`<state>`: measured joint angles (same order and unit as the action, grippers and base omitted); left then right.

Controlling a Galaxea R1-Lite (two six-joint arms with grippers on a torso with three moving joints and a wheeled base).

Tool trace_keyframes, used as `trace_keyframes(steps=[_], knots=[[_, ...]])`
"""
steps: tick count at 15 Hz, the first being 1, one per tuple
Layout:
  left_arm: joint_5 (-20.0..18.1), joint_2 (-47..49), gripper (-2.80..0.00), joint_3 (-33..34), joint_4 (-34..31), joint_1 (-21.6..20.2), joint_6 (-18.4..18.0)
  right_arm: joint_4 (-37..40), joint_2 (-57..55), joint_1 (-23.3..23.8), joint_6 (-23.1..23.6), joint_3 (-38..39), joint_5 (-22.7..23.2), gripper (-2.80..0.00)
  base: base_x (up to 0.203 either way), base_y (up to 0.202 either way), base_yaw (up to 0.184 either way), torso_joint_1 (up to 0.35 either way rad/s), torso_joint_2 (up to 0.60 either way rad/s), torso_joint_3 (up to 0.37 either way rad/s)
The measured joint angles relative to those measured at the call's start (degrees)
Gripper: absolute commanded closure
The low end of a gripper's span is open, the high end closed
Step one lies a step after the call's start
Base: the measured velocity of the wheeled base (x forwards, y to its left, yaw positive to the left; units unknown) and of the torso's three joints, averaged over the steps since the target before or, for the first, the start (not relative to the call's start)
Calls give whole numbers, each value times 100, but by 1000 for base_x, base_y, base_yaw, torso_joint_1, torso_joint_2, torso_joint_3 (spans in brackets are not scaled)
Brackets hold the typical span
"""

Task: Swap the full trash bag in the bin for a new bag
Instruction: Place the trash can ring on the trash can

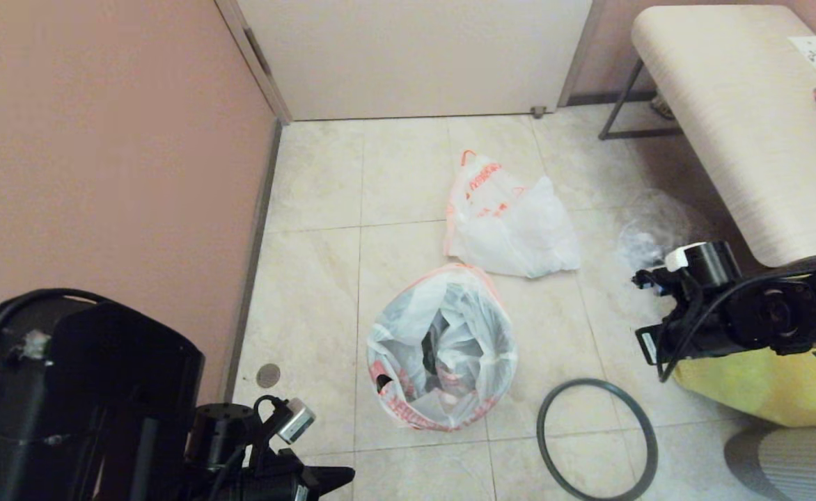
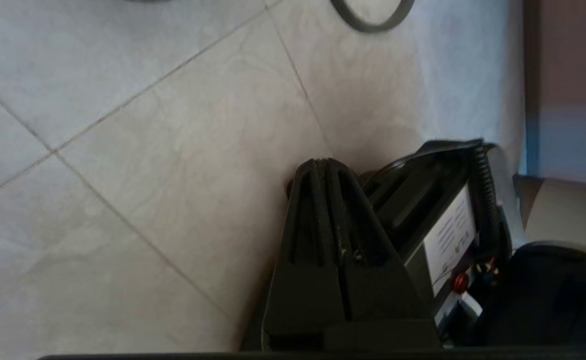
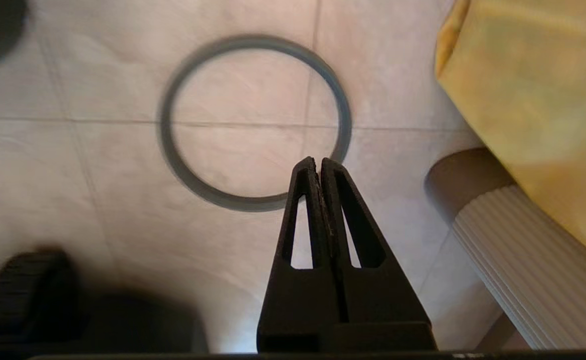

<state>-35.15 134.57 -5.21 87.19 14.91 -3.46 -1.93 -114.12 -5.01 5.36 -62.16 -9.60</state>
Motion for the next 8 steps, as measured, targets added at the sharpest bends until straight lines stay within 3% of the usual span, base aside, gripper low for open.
trace_keyframes(steps=[5, 8], knots=[[1, 69, 0, 6, 0, -11, 1, -1721, -1919, 758, 704, -373, 244, 0, 0, 0, 0, 0, 0, 0], [1, 77, 0, -11, 0, -37, 2, -2006, -2889, 974, 979, -1086, 407, 0, 0, 0, 0, 0, 0, 0]])
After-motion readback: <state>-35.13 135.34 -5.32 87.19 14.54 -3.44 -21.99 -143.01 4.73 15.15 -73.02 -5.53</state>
